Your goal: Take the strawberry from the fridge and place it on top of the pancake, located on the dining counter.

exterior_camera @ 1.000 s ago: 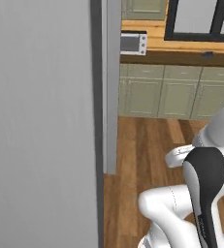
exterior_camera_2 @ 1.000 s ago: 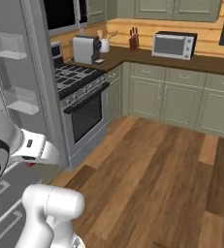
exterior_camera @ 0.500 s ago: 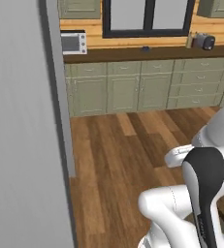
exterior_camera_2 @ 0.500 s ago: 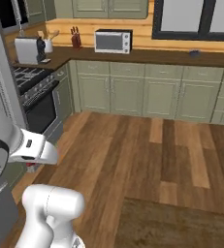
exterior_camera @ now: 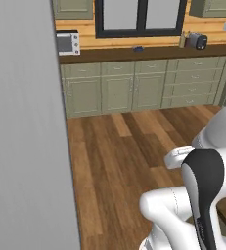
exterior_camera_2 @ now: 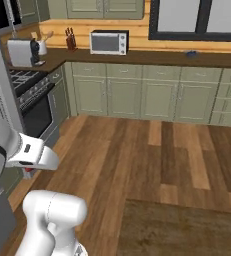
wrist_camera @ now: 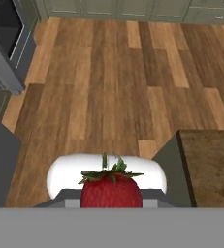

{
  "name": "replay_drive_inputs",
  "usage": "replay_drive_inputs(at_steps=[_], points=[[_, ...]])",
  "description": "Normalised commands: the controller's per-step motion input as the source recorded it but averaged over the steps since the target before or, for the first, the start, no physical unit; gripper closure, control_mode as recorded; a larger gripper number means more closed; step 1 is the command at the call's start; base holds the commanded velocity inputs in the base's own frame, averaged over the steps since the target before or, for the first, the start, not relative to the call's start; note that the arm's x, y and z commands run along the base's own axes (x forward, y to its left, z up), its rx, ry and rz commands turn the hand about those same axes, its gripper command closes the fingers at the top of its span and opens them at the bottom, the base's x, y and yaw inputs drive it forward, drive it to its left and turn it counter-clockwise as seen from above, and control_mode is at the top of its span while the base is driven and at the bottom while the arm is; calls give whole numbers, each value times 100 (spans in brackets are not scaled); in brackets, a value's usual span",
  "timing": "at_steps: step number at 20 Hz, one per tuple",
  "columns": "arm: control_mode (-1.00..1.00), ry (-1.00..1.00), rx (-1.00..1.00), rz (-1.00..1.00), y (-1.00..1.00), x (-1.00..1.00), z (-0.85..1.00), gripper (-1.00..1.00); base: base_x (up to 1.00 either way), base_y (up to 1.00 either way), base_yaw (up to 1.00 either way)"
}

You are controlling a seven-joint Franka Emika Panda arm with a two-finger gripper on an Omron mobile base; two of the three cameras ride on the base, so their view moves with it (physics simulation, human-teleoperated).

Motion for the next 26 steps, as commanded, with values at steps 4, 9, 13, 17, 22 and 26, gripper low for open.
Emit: replay_drive_inputs(at_steps=[4,9,13,17,22,26], points=[[100,0,0,0,0,0,0,100,-100,-7,5],[100,0,0,0,0,0,0,100,-100,-4,11],[100,0,0,0,0,0,0,100,-100,-36,1],[100,0,0,0,0,0,0,100,-100,-38,0],[100,0,0,0,0,0,0,100,-100,-30,0],[100,0,0,0,0,0,0,100,-100,-32,0]])
